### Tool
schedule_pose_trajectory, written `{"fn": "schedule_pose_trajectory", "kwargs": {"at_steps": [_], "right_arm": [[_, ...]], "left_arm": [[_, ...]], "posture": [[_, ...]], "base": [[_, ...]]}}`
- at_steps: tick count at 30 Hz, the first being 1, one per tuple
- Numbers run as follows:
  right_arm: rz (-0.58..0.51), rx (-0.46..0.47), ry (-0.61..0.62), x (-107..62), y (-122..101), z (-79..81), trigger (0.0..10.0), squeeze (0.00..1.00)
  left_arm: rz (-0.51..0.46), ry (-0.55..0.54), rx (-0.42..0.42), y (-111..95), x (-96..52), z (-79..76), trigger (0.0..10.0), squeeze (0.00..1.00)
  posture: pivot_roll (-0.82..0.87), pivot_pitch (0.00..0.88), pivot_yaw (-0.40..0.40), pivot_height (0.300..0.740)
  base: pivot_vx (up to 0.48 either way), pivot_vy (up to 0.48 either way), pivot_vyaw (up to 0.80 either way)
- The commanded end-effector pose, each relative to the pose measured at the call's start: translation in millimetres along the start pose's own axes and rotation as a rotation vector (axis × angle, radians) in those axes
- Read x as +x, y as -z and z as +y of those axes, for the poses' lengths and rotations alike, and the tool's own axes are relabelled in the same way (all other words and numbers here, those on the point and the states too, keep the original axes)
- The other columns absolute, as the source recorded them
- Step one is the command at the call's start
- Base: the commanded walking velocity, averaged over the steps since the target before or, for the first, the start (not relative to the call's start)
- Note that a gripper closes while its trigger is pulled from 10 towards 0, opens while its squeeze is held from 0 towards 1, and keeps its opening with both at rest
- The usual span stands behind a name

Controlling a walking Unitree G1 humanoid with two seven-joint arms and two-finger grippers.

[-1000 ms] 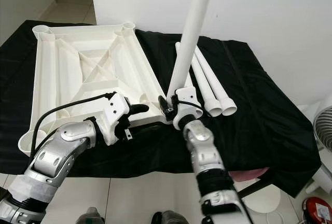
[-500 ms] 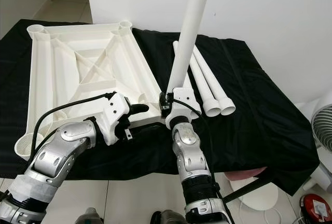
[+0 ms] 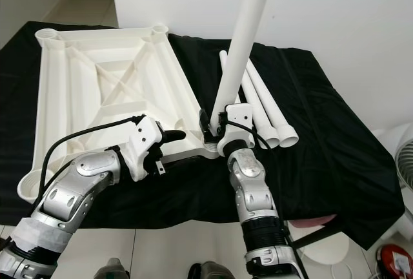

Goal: Building children table

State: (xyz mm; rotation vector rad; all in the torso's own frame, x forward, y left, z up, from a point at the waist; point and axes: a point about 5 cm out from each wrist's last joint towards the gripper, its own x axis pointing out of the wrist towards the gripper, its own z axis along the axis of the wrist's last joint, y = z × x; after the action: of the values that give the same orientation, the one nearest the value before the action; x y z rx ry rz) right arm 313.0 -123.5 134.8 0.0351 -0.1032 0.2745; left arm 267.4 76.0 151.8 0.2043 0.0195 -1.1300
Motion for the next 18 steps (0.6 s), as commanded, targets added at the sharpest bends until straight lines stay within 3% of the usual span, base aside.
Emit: {"fn": "schedule_pose_trajectory", "kwargs": {"at_steps": [1,4,12,18], "right_arm": [[0.003,0.010,-0.045,-2.8,0,-4.8,10.0,0.00],[0.018,0.008,-0.189,-6.0,0,-9.3,10.0,0.00],[0.047,-0.031,-0.431,-11.3,-1,-16.4,10.0,0.00],[0.073,-0.063,-0.486,-12.9,0,-25.3,10.0,0.00]], "left_arm": [[-0.004,0.037,-0.005,0,1.6,-3.3,10.0,0.00],[-0.004,0.039,-0.006,0,1.9,-3.4,10.0,0.00],[-0.004,0.043,-0.010,-1,1.8,-3.9,10.0,0.00],[-0.003,0.041,-0.012,-1,1.3,-3.5,10.0,0.00]], "posture": [[0.11,0.000,-0.109,0.740],[0.10,0.000,-0.106,0.740],[0.10,0.000,-0.096,0.740],[0.10,0.000,-0.096,0.740]], "base": [[0.000,0.000,0.00],[0.000,0.000,0.00],[0.000,0.000,0.00],[0.000,0.000,0.00]]}}
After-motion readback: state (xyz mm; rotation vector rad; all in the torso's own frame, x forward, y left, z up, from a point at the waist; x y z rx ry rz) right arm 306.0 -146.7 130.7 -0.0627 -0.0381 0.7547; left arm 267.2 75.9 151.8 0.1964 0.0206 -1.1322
